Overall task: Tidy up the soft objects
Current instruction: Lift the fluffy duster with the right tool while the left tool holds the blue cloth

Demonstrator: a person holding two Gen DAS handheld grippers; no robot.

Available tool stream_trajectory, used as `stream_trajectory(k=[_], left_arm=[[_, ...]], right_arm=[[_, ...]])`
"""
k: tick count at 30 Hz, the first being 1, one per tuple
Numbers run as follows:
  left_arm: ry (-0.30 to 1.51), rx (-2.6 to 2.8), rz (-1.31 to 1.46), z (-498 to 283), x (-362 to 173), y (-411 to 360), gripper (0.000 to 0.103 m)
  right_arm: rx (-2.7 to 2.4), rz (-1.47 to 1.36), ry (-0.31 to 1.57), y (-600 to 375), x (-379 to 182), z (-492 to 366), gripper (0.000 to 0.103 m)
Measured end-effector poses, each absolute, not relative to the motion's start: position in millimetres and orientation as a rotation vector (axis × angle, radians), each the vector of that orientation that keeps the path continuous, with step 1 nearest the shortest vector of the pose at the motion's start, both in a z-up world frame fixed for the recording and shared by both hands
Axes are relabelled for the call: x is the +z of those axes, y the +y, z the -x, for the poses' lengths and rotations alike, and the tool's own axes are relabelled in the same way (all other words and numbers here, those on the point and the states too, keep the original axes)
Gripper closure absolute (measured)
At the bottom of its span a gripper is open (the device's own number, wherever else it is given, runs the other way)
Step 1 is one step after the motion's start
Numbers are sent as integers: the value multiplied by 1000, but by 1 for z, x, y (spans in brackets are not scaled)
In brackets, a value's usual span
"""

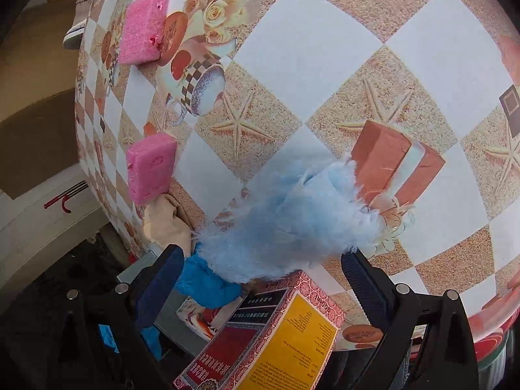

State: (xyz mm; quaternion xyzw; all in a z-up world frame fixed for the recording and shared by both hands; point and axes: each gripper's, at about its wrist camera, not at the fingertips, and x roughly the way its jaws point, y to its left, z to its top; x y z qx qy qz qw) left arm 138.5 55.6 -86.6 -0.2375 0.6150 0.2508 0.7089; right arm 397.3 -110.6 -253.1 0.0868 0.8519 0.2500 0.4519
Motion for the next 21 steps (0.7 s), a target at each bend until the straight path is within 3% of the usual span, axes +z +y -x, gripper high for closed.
stream_trajectory(k=[5,7,8,10,15,21], left_arm=[[1372,557,519,-133,-86,53,72],[1373,561,524,-131,-86,53,72],[1370,563,525,-130,-86,53,72],[1365,564,528,-129,-85,54,72],[1351,567,512,-128,-81,52,72],[1353,536,475,-126,-78,46,72]], right_arm=[[617,-84,2160,-80,-266,-395,5],[656,84,2071,-65,-254,-393,29],[681,151,2039,-59,-249,-391,57],[725,189,2028,-56,-245,-386,69],[716,210,1924,-64,-231,-385,71],[741,228,1652,-85,-162,-393,71]])
